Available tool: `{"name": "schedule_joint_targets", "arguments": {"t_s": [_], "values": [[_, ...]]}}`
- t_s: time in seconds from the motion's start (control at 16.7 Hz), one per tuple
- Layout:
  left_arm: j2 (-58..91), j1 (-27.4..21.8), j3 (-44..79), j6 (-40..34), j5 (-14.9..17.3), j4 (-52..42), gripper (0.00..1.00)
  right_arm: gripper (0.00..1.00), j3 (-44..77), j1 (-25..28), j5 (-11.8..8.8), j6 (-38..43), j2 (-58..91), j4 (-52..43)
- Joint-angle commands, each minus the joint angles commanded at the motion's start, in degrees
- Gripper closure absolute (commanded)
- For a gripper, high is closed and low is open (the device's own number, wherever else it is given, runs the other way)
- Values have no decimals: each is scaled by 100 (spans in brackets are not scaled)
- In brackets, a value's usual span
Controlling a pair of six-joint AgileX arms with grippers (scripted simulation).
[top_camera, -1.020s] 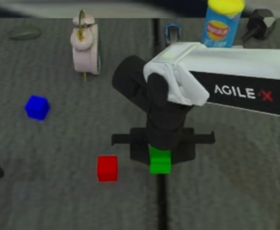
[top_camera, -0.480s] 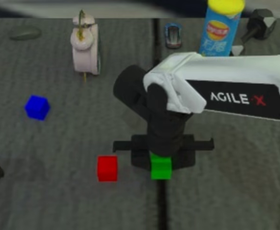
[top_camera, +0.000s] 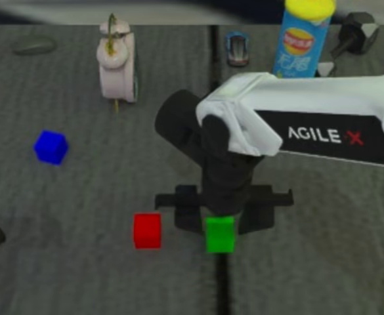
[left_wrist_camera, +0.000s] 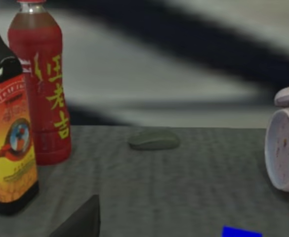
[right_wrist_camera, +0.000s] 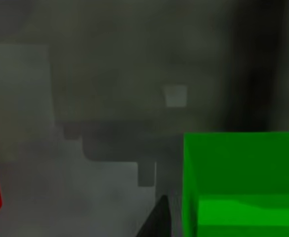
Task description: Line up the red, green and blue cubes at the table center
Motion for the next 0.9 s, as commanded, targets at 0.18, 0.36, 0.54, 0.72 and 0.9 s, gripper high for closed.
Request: {"name": "schedule_joint_targets", "arguments": {"t_s": [0.18,0.36,0.54,0.72,0.9], "values": [[0,0,0,0,0,0,0,0,0,0,0,0,0,0],[0,0,0,0,0,0,0,0,0,0,0,0,0,0],[0,0,0,0,0,0,0,0,0,0,0,0,0,0],[0,0,0,0,0,0,0,0,20,-5,0,-2,-6,-21],[0,0,0,0,0,0,0,0,347,24,2,-1,-110,-442]]}}
